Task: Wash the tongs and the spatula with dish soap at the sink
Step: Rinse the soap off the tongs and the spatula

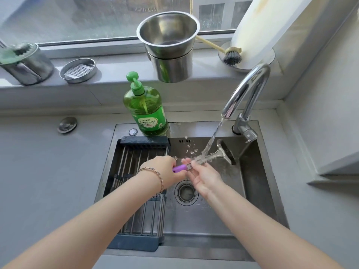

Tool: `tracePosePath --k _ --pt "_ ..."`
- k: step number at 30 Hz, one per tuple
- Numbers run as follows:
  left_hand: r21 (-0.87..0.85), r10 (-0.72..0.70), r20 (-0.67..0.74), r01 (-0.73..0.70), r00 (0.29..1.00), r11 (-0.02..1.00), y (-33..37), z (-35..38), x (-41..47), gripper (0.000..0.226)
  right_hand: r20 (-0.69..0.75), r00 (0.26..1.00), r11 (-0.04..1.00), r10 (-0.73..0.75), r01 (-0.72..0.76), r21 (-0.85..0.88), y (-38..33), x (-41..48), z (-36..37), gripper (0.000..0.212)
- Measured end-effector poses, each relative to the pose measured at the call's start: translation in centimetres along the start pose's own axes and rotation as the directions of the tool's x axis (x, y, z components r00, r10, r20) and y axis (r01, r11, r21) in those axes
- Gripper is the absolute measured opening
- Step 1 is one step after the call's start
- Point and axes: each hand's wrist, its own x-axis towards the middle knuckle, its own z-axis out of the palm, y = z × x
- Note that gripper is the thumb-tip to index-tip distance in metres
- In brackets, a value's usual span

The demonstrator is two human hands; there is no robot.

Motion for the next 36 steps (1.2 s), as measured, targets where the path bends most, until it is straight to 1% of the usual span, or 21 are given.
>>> tracePosePath --k 3,5,6,8,9,11,13,15,17,19,22,24,26,28,31,33,36 --pt "0.033 -0.011 -0.038 0.012 0.999 0.999 -1.0 0.2 -0.8 0.047 0.069 0.997 0.991 0.027 -0.017 -0.136 0.5 -0.6 -0.3 0.020" --pt "0.021 -0.031 -0.030 0.032 0.999 0.999 -1.7 0.3 -1.4 0.043 0.049 0.998 0.984 0.028 -0.019 -0.179 -0.1 -0.4 -0.7 0.029" --pt "0.013 -0.040 -0.025 0.040 0.999 0.999 -2.0 0.2 -1.6 0.041 0.015 1.000 0.985 0.012 -0.009 -0.175 -0.6 0.0 -1.0 0.029" --pt "-0.002 -0.050 -0.028 0.050 0.998 0.999 -2.5 0.2 -2.0 0.039 -0.050 0.998 0.989 -0.038 0.031 -0.145 -1.5 0.8 -1.3 0.009" --pt "-0.006 -0.053 -0.035 0.053 0.998 0.999 -2.6 0.2 -2.1 0.039 -0.054 0.997 0.989 -0.055 0.047 -0.138 -1.4 0.9 -1.1 0.004" --pt "0.006 -0.054 -0.061 0.055 0.997 0.998 -2.6 0.1 -2.3 0.041 0.011 1.000 0.986 -0.017 0.018 -0.166 -0.2 0.4 -0.5 0.007" --pt "0.020 -0.048 -0.083 0.050 0.995 0.999 -2.3 0.3 -2.4 0.043 0.077 0.995 0.970 0.062 -0.042 -0.239 1.3 -0.9 0.3 0.011" --pt "0.022 -0.038 -0.088 0.041 0.995 0.999 -2.1 0.5 -2.5 0.043 0.079 0.992 0.964 0.098 -0.074 -0.256 1.6 -1.4 0.8 0.020" --pt "0.018 -0.038 -0.086 0.040 0.996 0.999 -2.0 0.5 -2.6 0.041 0.087 0.989 0.971 0.123 -0.102 -0.219 0.7 -1.1 0.9 0.023" --pt "-0.007 -0.045 -0.093 0.044 0.995 0.999 -2.1 0.3 -2.6 0.039 0.094 0.989 0.979 0.111 -0.093 -0.184 0.0 -0.9 0.9 0.024" --pt "-0.055 -0.054 -0.110 0.048 0.992 0.997 -2.1 0.2 -2.5 0.042 0.105 0.991 0.971 0.085 -0.059 -0.230 0.7 -1.9 1.2 0.021" --pt "-0.047 -0.049 -0.116 0.044 0.992 0.998 -2.2 0.2 -2.6 0.045 0.113 0.989 0.965 0.100 -0.069 -0.254 1.1 -2.2 1.4 0.023" --pt "-0.032 -0.044 -0.111 0.041 0.993 0.999 -2.4 0.1 -2.9 0.044 0.103 0.989 0.967 0.102 -0.075 -0.242 0.1 -1.8 1.0 0.023" --pt "-0.031 -0.043 -0.107 0.040 0.993 0.999 -3.0 0.0 -3.2 0.043 0.066 0.997 0.970 0.048 -0.031 -0.240 -1.6 -1.1 0.3 0.017" --pt "-0.081 -0.040 -0.083 0.033 0.996 0.996 -3.6 0.4 -3.3 0.045 -0.049 0.998 0.977 -0.028 0.017 -0.214 -3.7 -0.4 -0.6 0.012" --pt "-0.104 -0.050 -0.075 0.042 0.996 0.994 -3.7 0.8 -3.3 0.043 -0.104 0.993 0.986 -0.049 0.032 -0.164 -3.6 -0.4 -0.4 0.010" --pt "-0.107 -0.083 -0.071 0.075 0.994 0.991 -3.6 1.1 -3.4 0.034 -0.212 0.974 0.991 -0.078 0.053 -0.120 -1.9 -0.3 0.2 0.004"
